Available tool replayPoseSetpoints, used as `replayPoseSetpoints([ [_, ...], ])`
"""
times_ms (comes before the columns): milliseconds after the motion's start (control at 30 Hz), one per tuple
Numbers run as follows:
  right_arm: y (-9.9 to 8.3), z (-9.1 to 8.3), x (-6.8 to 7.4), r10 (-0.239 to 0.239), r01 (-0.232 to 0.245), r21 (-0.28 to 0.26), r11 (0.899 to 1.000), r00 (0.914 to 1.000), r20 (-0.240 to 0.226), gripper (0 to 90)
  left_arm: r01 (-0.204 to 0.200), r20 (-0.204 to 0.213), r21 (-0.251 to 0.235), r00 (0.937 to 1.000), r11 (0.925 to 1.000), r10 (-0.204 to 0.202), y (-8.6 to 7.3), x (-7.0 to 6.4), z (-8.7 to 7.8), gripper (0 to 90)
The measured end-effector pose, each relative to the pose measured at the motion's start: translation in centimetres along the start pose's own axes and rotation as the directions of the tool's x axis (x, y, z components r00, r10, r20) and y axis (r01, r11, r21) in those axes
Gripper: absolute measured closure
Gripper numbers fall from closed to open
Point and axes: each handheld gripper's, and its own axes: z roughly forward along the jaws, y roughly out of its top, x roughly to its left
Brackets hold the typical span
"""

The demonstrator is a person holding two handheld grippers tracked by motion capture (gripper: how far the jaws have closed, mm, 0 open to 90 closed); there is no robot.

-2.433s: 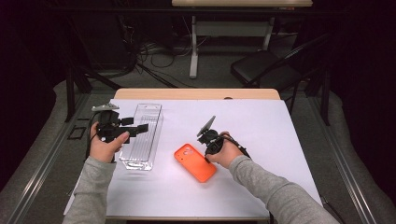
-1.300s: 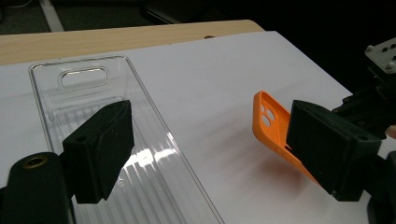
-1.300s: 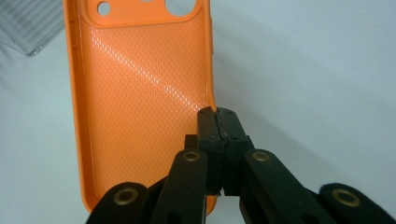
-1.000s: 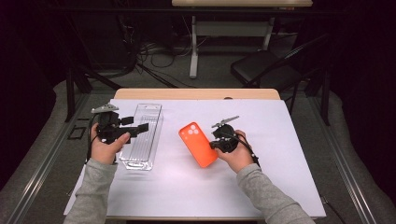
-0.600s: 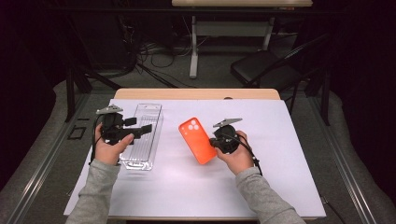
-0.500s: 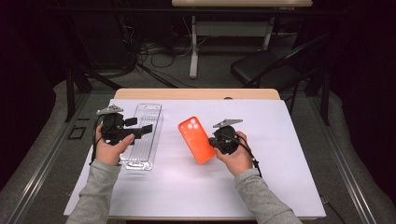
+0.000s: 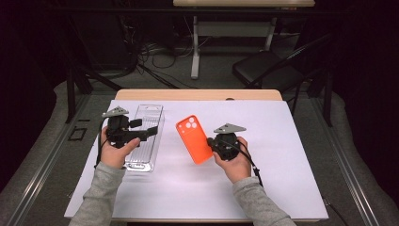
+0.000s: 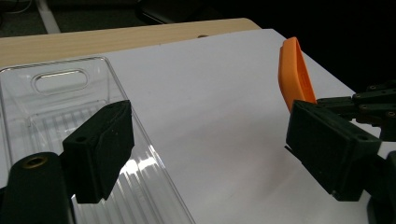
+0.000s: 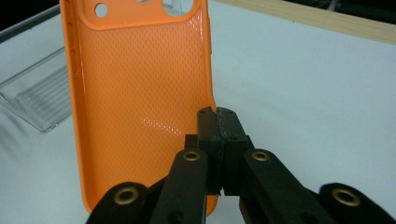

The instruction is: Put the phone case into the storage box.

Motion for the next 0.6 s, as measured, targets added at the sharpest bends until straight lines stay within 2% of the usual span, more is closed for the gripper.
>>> replayPoseSetpoints([
  [267,-0.5,-0.3,-0.1,0.008,-0.008,-0.056,0.998,1.0000,0.005,89.8,-0.010,0.019,-0.004,0.9998,0.9999,0.010,0.0,-0.7,0.4,15.6],
  [600,-1.1,-0.1,-0.1,0.012,-0.011,-0.071,0.997,0.9998,0.018,89.8,-0.037,0.075,-0.012,0.9965,0.9993,0.037,-0.2,-1.6,0.9,17.3],
])
